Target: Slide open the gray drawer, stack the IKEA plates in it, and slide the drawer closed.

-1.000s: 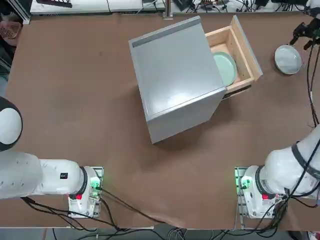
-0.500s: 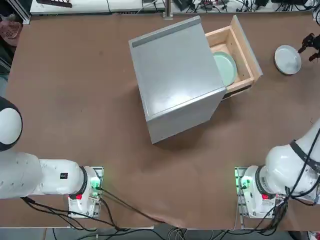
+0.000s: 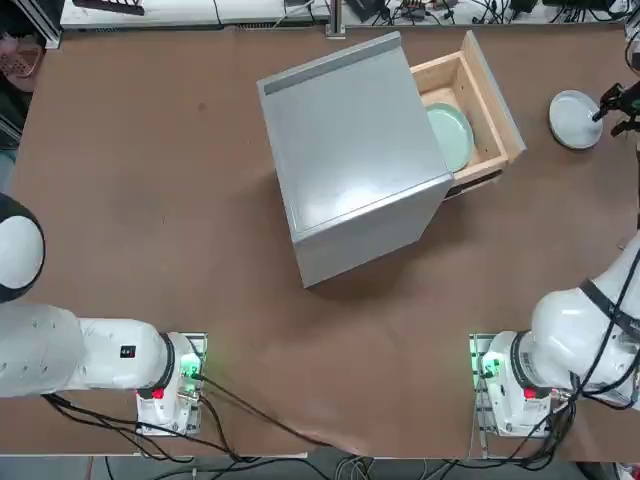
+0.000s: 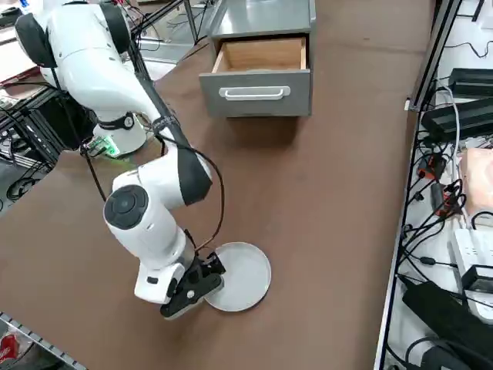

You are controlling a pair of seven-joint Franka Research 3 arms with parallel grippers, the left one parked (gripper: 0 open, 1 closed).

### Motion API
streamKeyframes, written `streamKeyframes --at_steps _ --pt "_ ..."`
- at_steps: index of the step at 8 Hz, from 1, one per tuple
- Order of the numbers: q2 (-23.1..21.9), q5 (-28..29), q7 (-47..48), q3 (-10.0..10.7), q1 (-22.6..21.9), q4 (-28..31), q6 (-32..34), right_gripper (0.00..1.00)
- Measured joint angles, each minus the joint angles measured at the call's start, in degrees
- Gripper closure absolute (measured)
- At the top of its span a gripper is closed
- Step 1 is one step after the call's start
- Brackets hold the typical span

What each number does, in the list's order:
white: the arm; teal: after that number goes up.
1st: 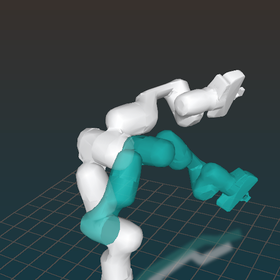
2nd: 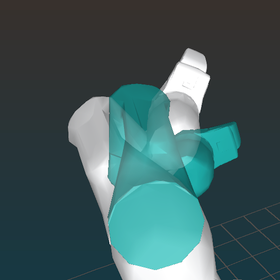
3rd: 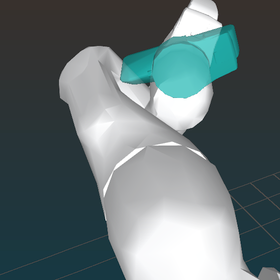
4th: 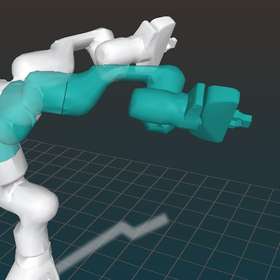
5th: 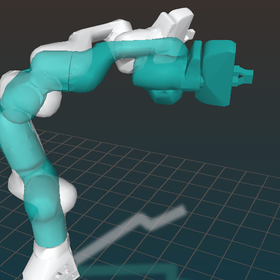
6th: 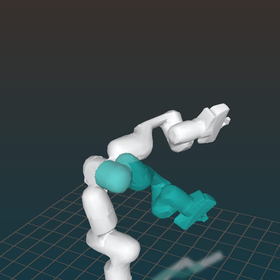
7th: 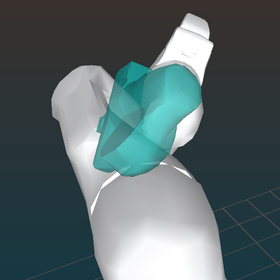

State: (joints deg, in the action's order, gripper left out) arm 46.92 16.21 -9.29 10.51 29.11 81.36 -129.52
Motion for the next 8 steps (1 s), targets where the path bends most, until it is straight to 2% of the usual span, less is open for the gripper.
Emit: streamKeyframes --at_steps 2,3,4,5,6,7,8 --pt "1.1 0.3 0.0 0.0 0.2 0.0 -1.0 0.22" --pt "1.4 0.3 0.0 0.0 0.2 -0.2 -1.1 0.25" --pt "1.5 0.3 0.0 -0.1 0.2 -0.2 -1.2 0.33" --pt "1.5 0.4 0.0 -0.1 0.2 -0.2 -1.2 0.46" --pt "1.5 0.4 0.0 -0.2 0.2 -0.2 -1.2 0.53" --pt "1.5 0.4 0.0 -0.3 0.2 -0.2 -1.2 0.56" --pt "1.6 0.4 0.0 -0.3 0.2 -0.2 -1.2 0.65"
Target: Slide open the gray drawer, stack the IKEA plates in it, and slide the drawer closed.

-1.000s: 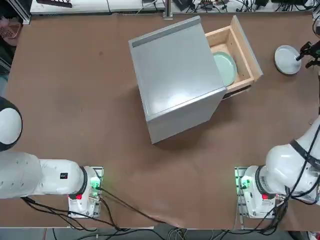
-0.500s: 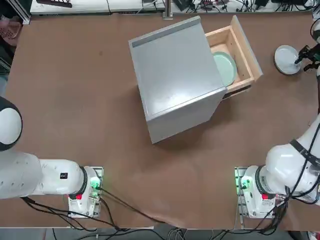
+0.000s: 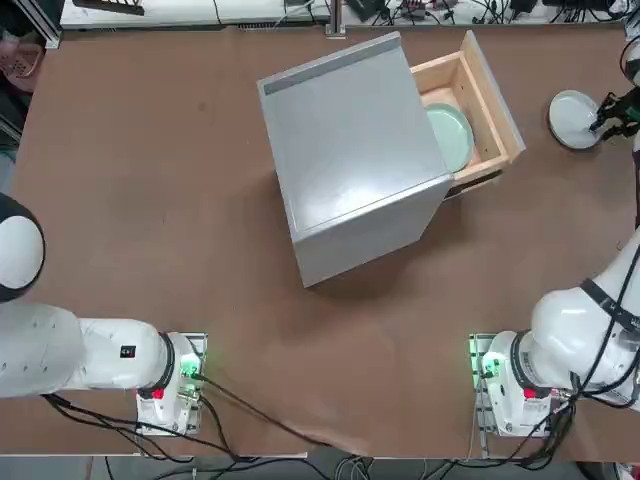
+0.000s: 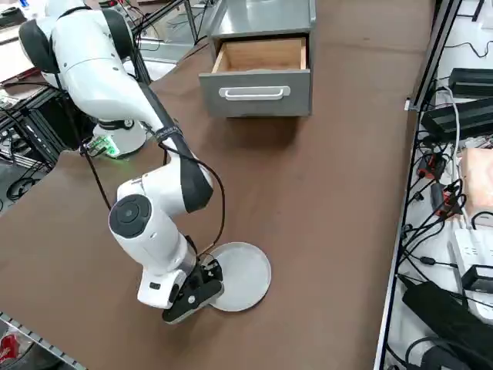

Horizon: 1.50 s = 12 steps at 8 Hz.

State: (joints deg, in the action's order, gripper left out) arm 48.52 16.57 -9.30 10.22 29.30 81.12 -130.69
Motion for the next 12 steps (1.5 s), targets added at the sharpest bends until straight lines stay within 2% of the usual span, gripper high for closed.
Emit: streamKeyframes --at_steps 1,2,3,4,5,7,9,12 --pt "0.0 0.0 -0.2 -0.1 0.0 0.0 0.0 0.70" --pt "0.0 0.0 -0.5 -0.1 0.0 0.0 0.0 0.92" --pt "0.0 0.0 -1.4 -0.3 0.0 -0.2 0.1 1.00" --pt "-0.1 0.6 -3.3 -0.8 0.3 -0.6 1.0 1.00" --pt "-0.6 1.8 -6.0 -2.2 1.8 -1.9 3.9 1.00" --pt "-4.5 2.6 -8.9 -5.1 4.6 -7.3 15.7 1.00" --pt "-12.1 5.5 -9.6 -7.6 4.9 -11.2 28.6 1.00" --pt "-23.7 10.0 -9.7 -12.2 4.4 -11.4 45.5 1.00"
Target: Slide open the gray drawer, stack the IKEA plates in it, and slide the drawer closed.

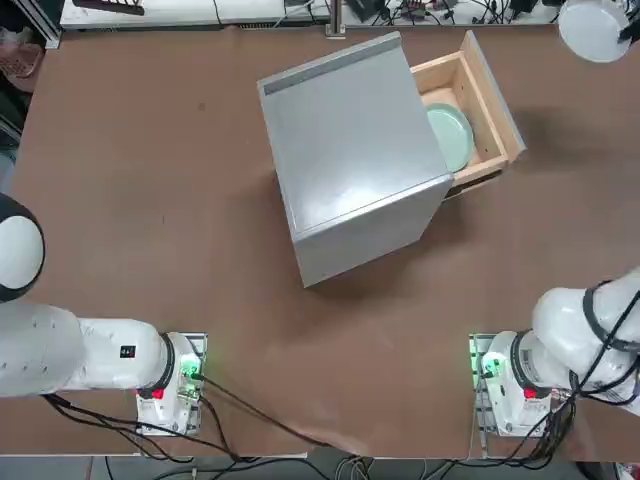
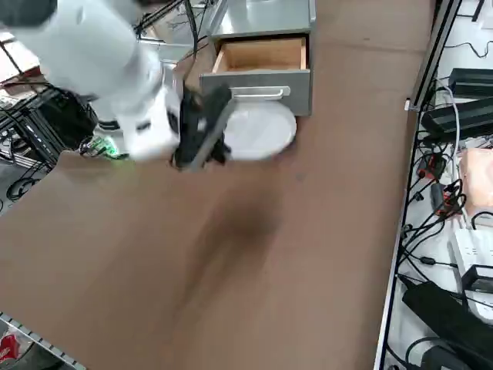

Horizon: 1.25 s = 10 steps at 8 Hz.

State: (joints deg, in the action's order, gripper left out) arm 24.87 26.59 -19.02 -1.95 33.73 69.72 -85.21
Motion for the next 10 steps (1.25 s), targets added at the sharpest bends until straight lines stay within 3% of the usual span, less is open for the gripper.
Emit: streamKeyframes --at_steps 2,4,6,8,10 --pt "-8.4 1.9 0.1 -2.3 -2.1 4.0 5.1 1.00" --pt "-18.2 1.4 2.2 -2.8 -8.0 14.4 4.9 1.00" --pt "-26.6 -3.5 9.0 -3.1 -16.4 24.8 1.2 1.00" --pt "-32.3 -12.5 18.6 -3.9 -24.3 33.0 -3.1 1.00" --pt "-34.9 -17.3 26.6 -5.6 -27.1 37.8 -4.8 1.00"
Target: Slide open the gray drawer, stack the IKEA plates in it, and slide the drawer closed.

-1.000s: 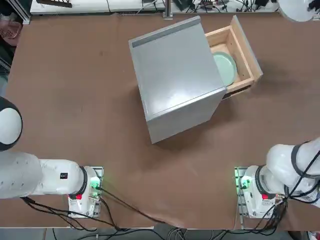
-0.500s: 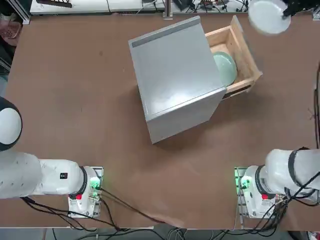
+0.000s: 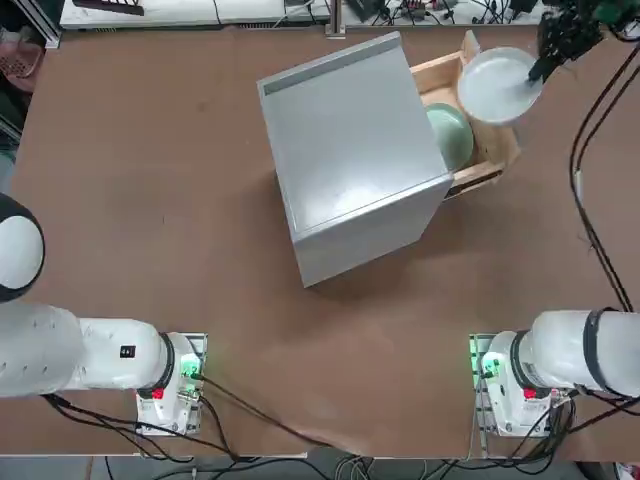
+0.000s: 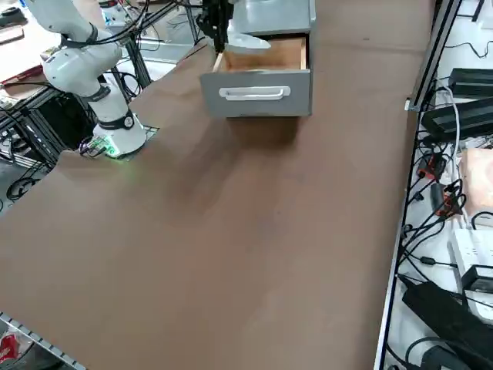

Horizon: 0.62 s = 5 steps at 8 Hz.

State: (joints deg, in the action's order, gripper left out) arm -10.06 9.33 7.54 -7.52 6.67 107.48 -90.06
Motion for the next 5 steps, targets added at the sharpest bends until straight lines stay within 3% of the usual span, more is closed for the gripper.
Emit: streamKeyframes --at_steps 2,5 --pt "-0.3 -0.2 8.6 -2.9 0.0 1.8 -1.6 1.00" --pt "-0.2 -0.3 20.4 -10.6 -0.2 7.3 -9.8 1.00"
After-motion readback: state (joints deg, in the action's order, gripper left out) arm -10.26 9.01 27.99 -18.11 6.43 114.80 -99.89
